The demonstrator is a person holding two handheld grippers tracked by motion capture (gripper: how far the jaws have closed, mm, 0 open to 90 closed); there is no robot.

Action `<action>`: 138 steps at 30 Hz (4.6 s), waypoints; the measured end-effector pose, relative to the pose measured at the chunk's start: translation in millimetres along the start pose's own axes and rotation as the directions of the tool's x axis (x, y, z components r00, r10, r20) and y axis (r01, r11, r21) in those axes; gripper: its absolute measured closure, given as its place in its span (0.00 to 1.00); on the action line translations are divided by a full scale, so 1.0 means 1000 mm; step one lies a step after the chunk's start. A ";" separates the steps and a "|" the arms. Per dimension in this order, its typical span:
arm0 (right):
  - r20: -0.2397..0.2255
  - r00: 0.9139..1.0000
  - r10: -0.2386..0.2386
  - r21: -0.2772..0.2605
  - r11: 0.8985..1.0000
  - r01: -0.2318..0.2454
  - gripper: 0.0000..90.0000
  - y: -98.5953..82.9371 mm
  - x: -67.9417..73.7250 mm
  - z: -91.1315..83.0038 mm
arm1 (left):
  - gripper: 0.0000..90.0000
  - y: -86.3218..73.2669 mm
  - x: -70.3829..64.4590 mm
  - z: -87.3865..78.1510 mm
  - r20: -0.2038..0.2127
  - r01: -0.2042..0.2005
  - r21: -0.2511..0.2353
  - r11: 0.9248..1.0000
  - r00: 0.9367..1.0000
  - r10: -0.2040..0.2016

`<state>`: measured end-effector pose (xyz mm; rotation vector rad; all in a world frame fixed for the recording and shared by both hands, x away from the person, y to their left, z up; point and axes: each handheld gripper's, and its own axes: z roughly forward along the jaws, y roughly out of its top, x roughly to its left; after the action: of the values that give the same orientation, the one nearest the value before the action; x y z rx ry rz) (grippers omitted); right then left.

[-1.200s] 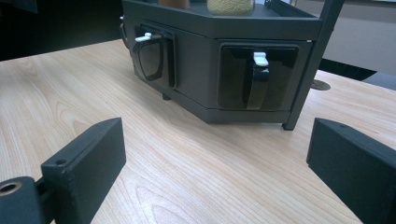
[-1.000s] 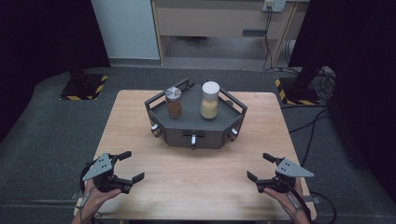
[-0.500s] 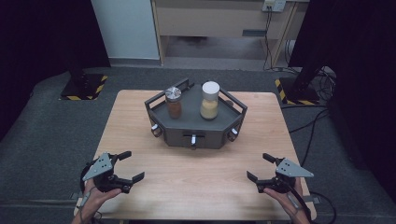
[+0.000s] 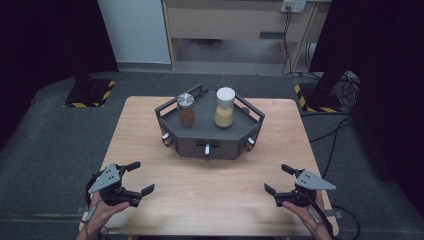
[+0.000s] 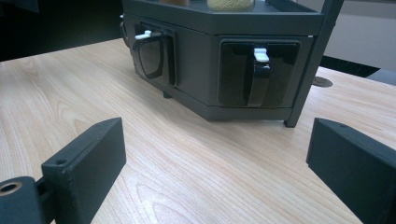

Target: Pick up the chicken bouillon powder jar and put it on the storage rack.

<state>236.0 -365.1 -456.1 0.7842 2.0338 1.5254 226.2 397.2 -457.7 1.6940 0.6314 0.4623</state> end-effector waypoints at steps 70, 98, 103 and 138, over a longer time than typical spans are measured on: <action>0.024 1.000 0.016 -0.002 1.000 -0.016 0.06 -0.002 0.000 -0.003 | 0.02 0.000 -0.001 0.000 -0.005 -0.004 -0.001 1.000 1.000 0.004; 0.035 0.999 0.021 -0.004 1.000 -0.021 0.07 -0.002 0.000 -0.004 | 0.02 0.000 -0.002 -0.001 -0.015 -0.007 -0.002 1.000 1.000 0.007; 0.035 0.999 0.022 -0.002 1.000 -0.022 0.07 -0.002 0.000 -0.004 | 0.02 0.000 -0.002 -0.001 -0.015 -0.007 -0.003 1.000 1.000 0.007; 0.036 0.999 0.023 -0.001 1.000 -0.023 0.07 -0.002 0.000 -0.004 | 0.02 0.000 -0.002 -0.001 -0.013 -0.008 -0.004 1.000 1.000 0.008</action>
<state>233.2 -368.4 -456.8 0.8311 2.0051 1.5136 223.7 396.9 -457.1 1.6919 0.6332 0.4801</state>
